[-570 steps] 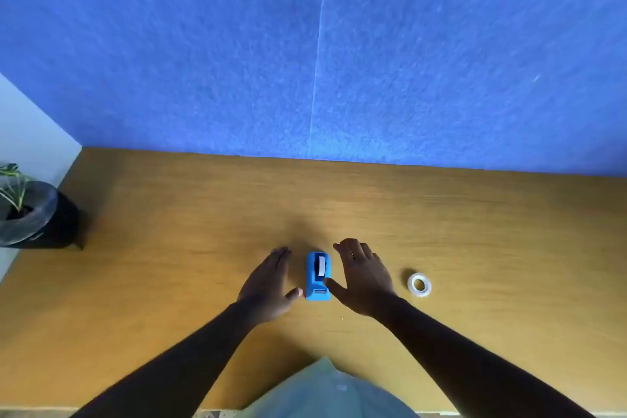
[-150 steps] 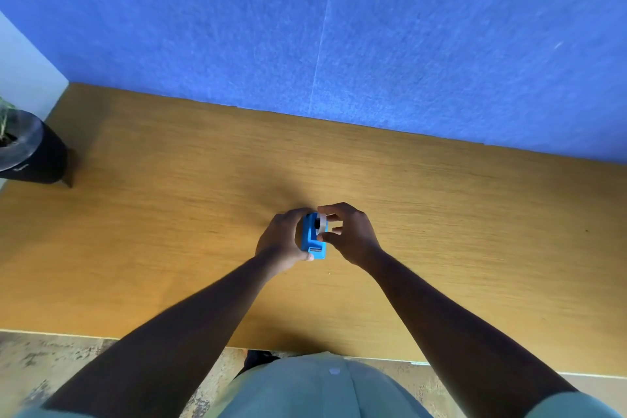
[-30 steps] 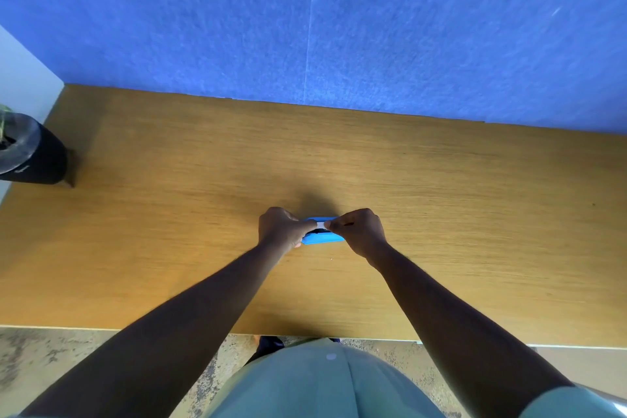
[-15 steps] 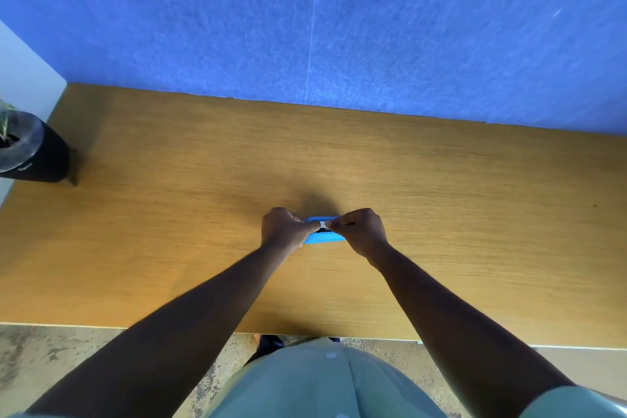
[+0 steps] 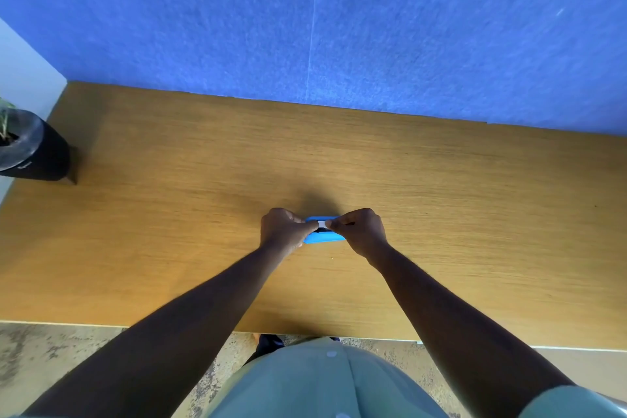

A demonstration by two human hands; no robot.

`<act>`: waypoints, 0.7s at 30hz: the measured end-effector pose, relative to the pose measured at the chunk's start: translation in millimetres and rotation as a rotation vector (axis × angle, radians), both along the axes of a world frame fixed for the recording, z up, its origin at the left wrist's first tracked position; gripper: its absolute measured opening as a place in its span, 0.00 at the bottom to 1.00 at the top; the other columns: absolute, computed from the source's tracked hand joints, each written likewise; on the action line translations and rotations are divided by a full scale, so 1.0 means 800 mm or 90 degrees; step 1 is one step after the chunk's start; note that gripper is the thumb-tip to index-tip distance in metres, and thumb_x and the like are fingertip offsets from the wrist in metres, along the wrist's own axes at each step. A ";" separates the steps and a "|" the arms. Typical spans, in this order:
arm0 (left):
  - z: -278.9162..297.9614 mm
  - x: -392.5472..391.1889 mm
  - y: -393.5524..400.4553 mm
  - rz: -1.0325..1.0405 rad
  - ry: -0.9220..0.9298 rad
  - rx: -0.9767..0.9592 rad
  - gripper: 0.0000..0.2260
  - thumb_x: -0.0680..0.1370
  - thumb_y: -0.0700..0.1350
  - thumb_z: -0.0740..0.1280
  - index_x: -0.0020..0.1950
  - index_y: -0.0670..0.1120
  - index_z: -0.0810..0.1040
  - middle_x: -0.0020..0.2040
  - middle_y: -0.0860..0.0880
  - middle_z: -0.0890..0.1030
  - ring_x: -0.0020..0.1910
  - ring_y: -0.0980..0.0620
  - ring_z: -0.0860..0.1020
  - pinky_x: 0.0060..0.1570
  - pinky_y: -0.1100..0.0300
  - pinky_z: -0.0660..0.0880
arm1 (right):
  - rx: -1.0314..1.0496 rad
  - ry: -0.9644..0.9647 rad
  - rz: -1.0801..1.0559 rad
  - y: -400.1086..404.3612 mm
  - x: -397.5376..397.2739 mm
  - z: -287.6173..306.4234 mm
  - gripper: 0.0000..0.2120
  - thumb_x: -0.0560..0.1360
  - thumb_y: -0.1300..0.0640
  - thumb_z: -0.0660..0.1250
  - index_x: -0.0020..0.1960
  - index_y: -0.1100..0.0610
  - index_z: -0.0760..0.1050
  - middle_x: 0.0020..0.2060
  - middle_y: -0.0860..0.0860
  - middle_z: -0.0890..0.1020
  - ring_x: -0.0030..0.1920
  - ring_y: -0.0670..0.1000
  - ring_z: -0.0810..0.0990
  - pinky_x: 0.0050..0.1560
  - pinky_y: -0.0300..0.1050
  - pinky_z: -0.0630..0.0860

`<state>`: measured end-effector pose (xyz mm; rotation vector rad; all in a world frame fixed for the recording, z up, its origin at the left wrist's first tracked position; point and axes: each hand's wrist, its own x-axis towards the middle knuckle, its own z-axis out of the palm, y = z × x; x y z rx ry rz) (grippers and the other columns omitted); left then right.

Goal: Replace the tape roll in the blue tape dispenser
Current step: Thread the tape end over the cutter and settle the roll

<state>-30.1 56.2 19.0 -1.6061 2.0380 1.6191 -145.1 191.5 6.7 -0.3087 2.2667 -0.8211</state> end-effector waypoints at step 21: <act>0.003 -0.003 -0.004 0.002 -0.002 0.040 0.16 0.63 0.53 0.82 0.37 0.41 0.86 0.32 0.46 0.86 0.35 0.47 0.88 0.42 0.47 0.87 | -0.001 -0.005 -0.008 0.000 -0.002 0.000 0.12 0.73 0.46 0.79 0.50 0.53 0.89 0.38 0.46 0.84 0.35 0.46 0.78 0.33 0.43 0.72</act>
